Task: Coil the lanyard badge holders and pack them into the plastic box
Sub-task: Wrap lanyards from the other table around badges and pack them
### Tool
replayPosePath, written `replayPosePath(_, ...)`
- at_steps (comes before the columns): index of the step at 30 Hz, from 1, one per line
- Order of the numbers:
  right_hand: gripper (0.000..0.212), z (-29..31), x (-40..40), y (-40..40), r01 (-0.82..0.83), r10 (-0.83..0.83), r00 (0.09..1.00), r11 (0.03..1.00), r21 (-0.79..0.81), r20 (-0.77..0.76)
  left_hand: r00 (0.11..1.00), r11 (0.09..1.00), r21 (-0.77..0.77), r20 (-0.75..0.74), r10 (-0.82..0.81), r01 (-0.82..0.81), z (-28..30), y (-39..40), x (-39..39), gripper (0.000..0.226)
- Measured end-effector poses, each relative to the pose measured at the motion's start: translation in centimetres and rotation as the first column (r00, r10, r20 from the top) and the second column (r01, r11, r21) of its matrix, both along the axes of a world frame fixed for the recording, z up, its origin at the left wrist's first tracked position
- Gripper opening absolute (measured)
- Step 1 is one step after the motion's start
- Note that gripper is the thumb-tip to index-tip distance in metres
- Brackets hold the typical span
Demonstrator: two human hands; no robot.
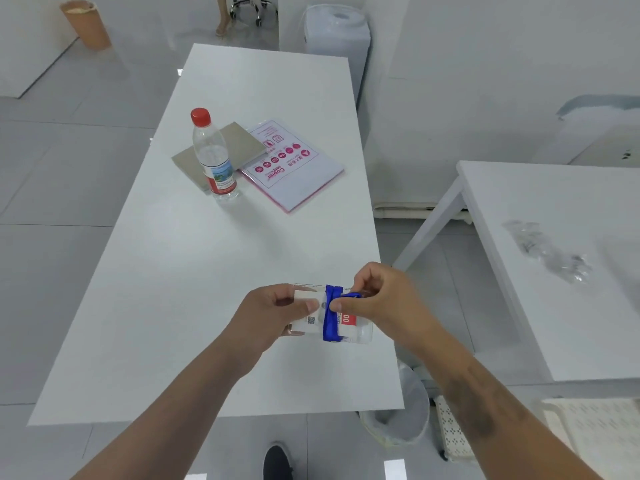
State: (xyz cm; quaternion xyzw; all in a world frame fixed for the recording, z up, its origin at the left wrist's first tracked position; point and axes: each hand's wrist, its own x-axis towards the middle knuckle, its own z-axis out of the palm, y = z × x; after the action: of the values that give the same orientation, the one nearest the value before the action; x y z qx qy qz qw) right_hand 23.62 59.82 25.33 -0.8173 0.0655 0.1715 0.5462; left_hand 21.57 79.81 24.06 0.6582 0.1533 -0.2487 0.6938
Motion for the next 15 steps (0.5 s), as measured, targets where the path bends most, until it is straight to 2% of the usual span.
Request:
replayPosePath(5, 0.03, -0.2, -1.8, -5.7, 0.044, -0.046, 0.999, 0.996, 0.081, 0.018, 1.0, 1.0, -0.021, -0.014, 0.014, -0.014, 0.4, -5.7, -1.6, 0.014)
replayPosePath(11, 0.028, -0.2, -3.4, -15.5, 0.058, -0.065, 0.995, 0.995, 0.085, 0.082, 0.999, 0.999, 0.046, 0.031, 0.026, -0.027, 1.1, -15.8, -2.9, 0.012)
replayPosePath(15, 0.028, 0.0, -4.3, -23.2, 0.015, -0.021, 0.995, 0.998, 0.061, 0.097, 0.997, 0.995, 0.072, 0.024, 0.069, -0.071, 1.4, -23.7, -4.4, 0.012)
